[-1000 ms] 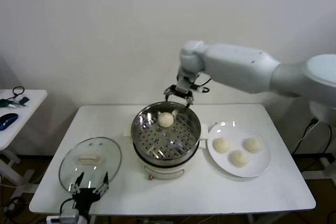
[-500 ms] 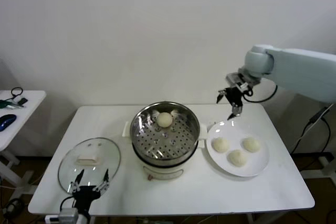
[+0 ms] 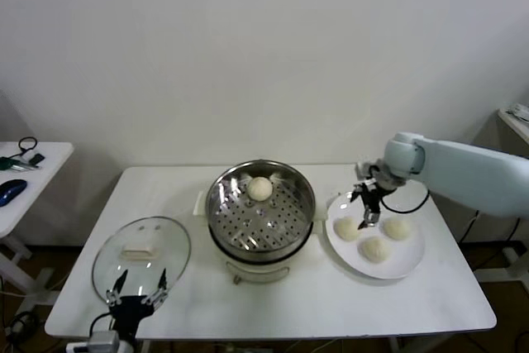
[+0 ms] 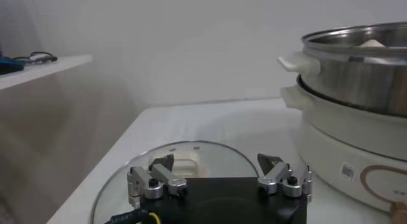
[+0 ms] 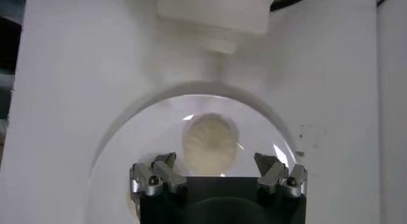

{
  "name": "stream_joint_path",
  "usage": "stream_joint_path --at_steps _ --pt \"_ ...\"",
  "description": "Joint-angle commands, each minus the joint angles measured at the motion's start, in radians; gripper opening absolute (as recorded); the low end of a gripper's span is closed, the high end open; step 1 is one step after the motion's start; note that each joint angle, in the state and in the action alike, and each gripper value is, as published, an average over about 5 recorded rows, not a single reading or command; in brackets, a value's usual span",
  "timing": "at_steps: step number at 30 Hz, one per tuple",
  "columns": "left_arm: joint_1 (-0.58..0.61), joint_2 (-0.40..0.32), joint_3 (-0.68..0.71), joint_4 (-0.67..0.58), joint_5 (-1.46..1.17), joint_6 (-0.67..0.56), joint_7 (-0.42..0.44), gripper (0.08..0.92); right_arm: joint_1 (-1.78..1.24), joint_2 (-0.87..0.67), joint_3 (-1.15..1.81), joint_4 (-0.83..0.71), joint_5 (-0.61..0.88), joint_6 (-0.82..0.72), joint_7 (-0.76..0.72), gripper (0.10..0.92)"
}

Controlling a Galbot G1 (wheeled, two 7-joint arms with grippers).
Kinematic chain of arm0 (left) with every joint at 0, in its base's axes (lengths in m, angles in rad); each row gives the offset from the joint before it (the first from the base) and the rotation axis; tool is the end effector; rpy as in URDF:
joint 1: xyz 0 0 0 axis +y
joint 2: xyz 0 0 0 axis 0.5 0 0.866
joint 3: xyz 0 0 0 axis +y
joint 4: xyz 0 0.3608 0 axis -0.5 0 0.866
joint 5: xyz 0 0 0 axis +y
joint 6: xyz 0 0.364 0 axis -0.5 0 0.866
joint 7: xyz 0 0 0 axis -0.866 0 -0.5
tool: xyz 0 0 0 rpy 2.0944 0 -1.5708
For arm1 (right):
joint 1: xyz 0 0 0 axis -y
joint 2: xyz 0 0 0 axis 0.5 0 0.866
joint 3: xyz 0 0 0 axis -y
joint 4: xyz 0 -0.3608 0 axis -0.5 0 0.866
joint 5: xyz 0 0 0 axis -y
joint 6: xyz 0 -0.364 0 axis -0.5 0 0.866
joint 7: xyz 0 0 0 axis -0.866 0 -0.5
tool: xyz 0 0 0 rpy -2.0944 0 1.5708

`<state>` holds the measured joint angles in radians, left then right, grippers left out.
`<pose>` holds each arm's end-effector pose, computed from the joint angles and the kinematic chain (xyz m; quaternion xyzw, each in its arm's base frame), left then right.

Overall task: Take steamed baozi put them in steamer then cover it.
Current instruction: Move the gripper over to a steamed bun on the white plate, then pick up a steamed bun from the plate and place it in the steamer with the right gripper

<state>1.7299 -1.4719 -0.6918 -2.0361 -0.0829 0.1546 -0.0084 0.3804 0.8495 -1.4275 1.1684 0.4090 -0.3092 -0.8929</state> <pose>0.1282 0.0737 -0.3506 0.0555 -0.9815 -0.0427 0.1781 0.5596 -0.0988 -0.2063 0.5033 -0.5561 0.5002 0.4326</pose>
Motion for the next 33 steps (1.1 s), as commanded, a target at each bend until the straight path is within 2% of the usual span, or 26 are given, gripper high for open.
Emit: stream_joint_path --at_steps 1,8,14,19,28,30,33 --pt "0.001 0.000 -0.002 0.003 0.002 -0.001 0.000 0.823 -0.176 0.046 0.108 -0.085 -0.063 -0.064 0.042 0.823" --pt "-0.004 0.002 -0.006 0.012 0.001 -0.001 -0.002 0.823 -0.194 0.067 0.147 -0.123 -0.093 -0.073 0.055 0.807" --pt "-0.009 0.003 -0.006 0.014 0.000 -0.002 -0.004 0.823 -0.159 0.064 0.141 -0.115 -0.076 -0.070 0.038 0.674" --pt "-0.010 0.005 -0.008 0.014 0.000 -0.002 -0.005 0.823 -0.037 0.045 0.076 -0.062 -0.023 -0.052 0.002 0.615" --pt "-0.014 0.012 0.004 0.008 0.004 0.003 -0.003 0.823 0.578 0.096 -0.248 0.034 0.216 0.036 -0.136 0.602" --pt "-0.017 0.013 0.004 0.010 0.004 0.006 -0.002 0.823 0.681 0.130 -0.255 0.076 0.298 0.023 -0.138 0.602" --pt "-0.021 0.014 0.005 0.013 0.002 0.008 -0.002 0.823 0.770 0.180 -0.226 0.196 0.444 -0.048 -0.064 0.602"
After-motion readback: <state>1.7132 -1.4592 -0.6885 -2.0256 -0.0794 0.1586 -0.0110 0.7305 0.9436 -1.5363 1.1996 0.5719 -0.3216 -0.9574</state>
